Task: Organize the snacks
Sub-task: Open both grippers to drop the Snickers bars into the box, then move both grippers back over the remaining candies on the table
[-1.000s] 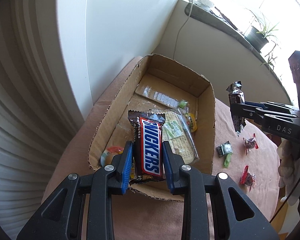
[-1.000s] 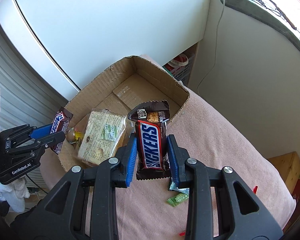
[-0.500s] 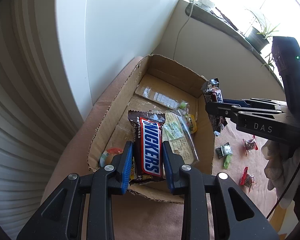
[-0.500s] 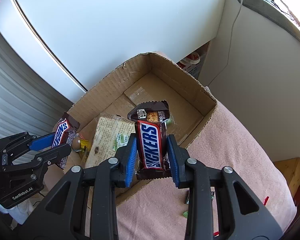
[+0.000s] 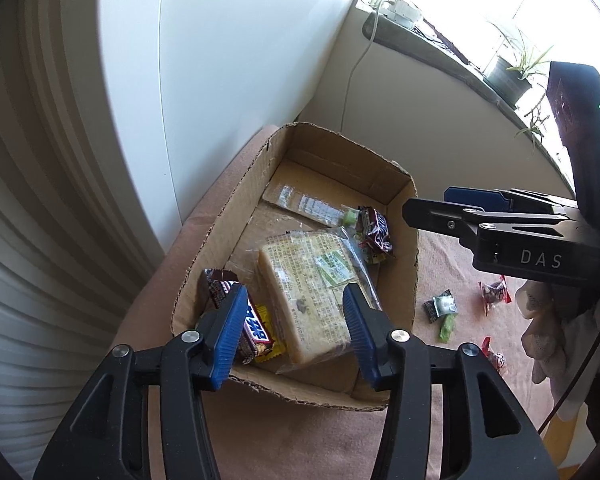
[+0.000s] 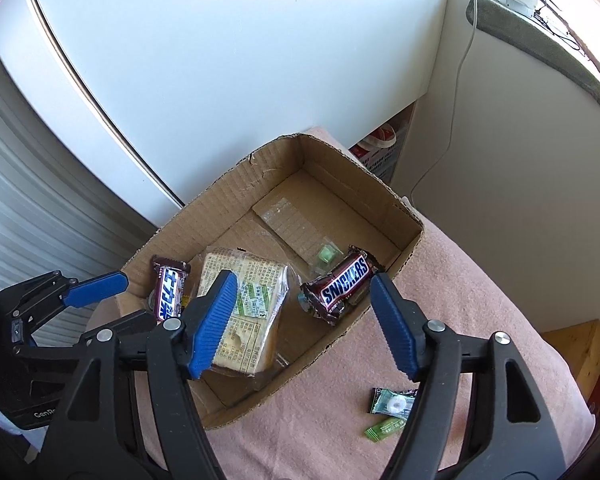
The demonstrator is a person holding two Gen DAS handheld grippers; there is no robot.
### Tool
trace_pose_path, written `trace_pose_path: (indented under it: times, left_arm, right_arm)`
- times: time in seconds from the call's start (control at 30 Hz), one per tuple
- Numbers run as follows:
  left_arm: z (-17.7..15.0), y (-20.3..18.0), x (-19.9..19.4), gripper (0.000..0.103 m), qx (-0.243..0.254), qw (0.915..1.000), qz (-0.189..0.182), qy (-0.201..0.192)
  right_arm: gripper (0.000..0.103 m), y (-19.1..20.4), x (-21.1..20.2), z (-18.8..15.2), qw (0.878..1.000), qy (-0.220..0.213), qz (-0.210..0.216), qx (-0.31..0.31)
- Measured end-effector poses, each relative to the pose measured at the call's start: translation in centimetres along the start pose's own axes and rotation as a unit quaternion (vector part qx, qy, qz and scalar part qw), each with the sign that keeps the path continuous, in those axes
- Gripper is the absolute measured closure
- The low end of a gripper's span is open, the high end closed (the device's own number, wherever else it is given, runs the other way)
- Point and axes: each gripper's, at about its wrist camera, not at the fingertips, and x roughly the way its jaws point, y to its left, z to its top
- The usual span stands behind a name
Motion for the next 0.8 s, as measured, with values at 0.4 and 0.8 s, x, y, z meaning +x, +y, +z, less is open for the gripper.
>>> trace_pose_path:
  times: [0.4,0.8]
  left_arm:
    - [-0.2,-1.8,-0.3,0.055,0.017,0.9997,-0.018,0.002]
    - [-0.6,-6.0,0.3,0.055,0.060,0.9966,-0.054,0.013]
  right_arm:
    - [0.031,-2.7,-2.4,-2.0,0.999,-0.008,-0.008,0.031]
    - [0.031,-10.4,-7.3,-8.4,0.991,-0.020,-0.044,0.122]
